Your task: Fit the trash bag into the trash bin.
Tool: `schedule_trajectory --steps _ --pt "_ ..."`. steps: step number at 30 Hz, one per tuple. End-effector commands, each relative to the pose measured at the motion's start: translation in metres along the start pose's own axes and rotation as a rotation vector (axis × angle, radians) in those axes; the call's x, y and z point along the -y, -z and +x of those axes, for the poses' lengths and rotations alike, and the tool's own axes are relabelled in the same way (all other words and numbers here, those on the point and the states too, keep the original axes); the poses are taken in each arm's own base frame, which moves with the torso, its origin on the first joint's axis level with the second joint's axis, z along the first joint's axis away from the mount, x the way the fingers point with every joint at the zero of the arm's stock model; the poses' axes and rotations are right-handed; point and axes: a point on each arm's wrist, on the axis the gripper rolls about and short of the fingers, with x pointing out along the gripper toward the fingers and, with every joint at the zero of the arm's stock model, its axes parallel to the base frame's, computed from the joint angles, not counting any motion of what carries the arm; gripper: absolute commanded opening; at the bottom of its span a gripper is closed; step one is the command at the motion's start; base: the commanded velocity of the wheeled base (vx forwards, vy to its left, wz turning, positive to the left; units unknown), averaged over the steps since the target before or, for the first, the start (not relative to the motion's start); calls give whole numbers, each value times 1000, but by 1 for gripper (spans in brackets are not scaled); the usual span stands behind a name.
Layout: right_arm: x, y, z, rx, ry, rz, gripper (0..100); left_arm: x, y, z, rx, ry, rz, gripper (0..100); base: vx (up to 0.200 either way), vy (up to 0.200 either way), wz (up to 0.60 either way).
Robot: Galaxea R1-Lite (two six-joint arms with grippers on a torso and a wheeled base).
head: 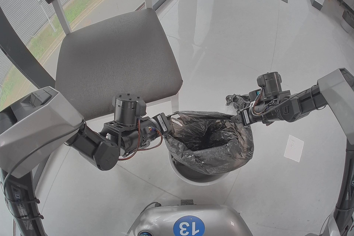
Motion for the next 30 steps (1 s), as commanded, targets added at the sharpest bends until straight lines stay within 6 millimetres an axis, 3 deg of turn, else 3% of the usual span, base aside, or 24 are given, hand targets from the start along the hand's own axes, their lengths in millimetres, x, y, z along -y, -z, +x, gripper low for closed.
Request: schedule_trajectory --steps 1,8,13,26,27,30 --pt "-5 -10 -14 37 -8 -6 100 -6 3 3 -15 -18 5 0 0 0 0" --pt "-24 -21 -38 80 -44 -35 100 -16 17 11 -58 -50 87 0 0 0 0" --pt "-30 -16 -48 70 -57 -46 100 -34 19 6 -78 -100 130 0 0 0 0" --pt "-36 -14 -48 65 -69 -56 100 -35 12 6 -54 -96 128 0 0 0 0" --pt "-36 -14 -48 64 -71 -57 100 -35 13 6 -57 -95 128 100 0 0 0" --pt "-37 -13 -49 62 -72 -58 100 -33 12 6 -52 -88 130 100 0 0 0"
